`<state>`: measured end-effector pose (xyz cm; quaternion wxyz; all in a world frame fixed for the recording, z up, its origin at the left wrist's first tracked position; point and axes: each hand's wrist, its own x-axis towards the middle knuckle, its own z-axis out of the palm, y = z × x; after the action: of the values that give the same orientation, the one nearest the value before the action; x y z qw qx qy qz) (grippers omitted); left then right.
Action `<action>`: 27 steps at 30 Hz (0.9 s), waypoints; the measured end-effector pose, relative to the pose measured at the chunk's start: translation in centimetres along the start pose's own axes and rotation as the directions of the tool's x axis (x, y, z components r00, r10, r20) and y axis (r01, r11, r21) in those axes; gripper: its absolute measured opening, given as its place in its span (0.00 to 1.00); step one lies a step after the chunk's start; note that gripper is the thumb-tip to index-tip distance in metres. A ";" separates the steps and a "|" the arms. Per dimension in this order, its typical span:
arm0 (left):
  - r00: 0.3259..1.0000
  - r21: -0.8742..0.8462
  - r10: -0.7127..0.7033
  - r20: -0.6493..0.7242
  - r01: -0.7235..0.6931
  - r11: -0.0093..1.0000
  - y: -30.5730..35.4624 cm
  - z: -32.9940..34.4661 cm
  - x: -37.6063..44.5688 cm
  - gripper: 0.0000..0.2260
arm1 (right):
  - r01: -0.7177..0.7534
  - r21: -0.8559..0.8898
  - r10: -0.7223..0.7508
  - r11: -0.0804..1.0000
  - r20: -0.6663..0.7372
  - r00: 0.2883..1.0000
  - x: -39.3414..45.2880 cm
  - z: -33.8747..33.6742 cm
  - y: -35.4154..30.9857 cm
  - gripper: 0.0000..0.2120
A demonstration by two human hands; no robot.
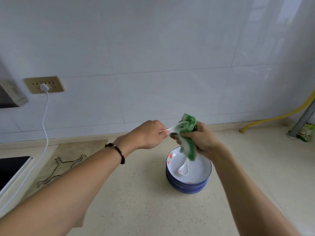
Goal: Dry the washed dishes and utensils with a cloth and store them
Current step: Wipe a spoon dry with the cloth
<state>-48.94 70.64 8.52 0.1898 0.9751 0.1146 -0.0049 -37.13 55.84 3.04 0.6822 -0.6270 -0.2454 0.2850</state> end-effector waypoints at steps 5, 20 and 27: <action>0.991 0.552 0.130 -0.009 -0.104 0.827 2.1 -1.2 -0.1 0.18 | 0.260 -0.878 -0.240 0.402 0.173 0.955 -0.1 -0.6 -1.1 0.20; 0.970 -0.562 -0.056 -0.237 -0.090 0.822 2.0 5.0 1.3 0.21 | 0.129 0.695 0.034 0.708 -0.216 0.976 -0.8 3.9 -0.5 0.09; 0.896 -0.148 -0.046 -0.442 -0.022 0.989 -0.1 1.9 0.6 0.13 | 0.125 -0.185 -0.157 0.975 -0.173 0.972 -1.8 0.6 0.3 0.03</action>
<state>-48.26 70.14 6.74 0.2309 0.9329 0.1607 0.2249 -38.89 55.01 2.83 0.6637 -0.6888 -0.2483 0.1532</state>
